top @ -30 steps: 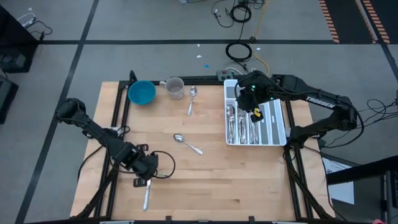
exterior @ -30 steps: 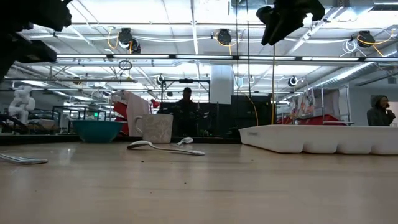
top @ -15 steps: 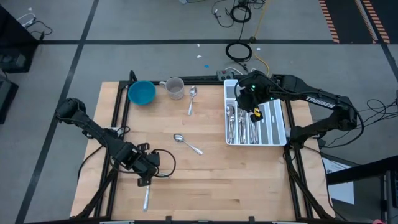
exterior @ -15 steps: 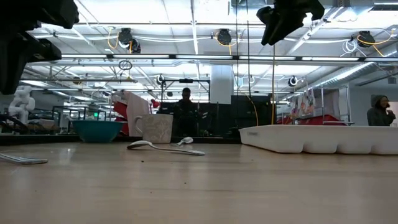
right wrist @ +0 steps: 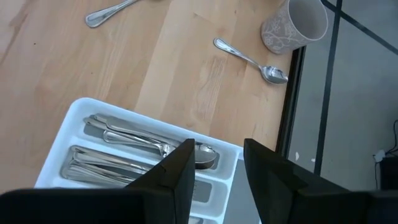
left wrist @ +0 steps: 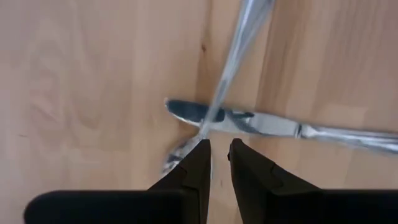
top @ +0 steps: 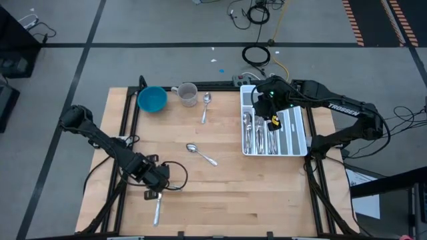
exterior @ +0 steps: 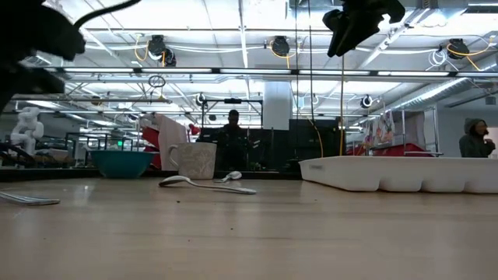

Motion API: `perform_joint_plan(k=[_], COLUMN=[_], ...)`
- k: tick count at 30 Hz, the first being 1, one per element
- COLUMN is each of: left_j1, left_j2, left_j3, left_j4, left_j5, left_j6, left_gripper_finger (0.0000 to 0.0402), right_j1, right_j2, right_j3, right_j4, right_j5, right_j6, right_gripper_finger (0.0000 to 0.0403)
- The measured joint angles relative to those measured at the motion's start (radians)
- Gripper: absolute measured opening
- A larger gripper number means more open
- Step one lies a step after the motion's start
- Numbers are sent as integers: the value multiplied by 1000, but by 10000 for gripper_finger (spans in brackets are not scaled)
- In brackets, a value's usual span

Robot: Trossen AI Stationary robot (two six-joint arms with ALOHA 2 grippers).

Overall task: Sort silverware
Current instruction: Put the spoon in the silverware tray

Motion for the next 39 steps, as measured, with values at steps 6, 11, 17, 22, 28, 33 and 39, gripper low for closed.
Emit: perform_joint_plan(k=[6,11,17,22,28,33,39], left_j1=[0,0,0,0,0,-2,-2], left_j2=[0,0,0,0,0,0,0], left_j3=[-43,-51,-63,-63,-90,-108,-141], left_j4=[58,75,86,86,100,119,176], left_j5=[65,83,47,-28,-34,-43,-82], left_j6=[12,27,10,8,27,36,62], left_gripper_finger=[66,81,146,176,179,179,179], right_j1=[0,0,0,0,0,0,0], right_j2=[0,0,0,0,0,0,0], right_j3=[0,0,0,0,0,0,0], right_j4=[0,-1,-1,-1,-1,-2,-2], right_j5=[0,-1,-1,-1,-1,-1,-1], right_j6=[9,10,10,10,18,18,19], right_gripper_finger=[130,130,130,130,130,130,130])
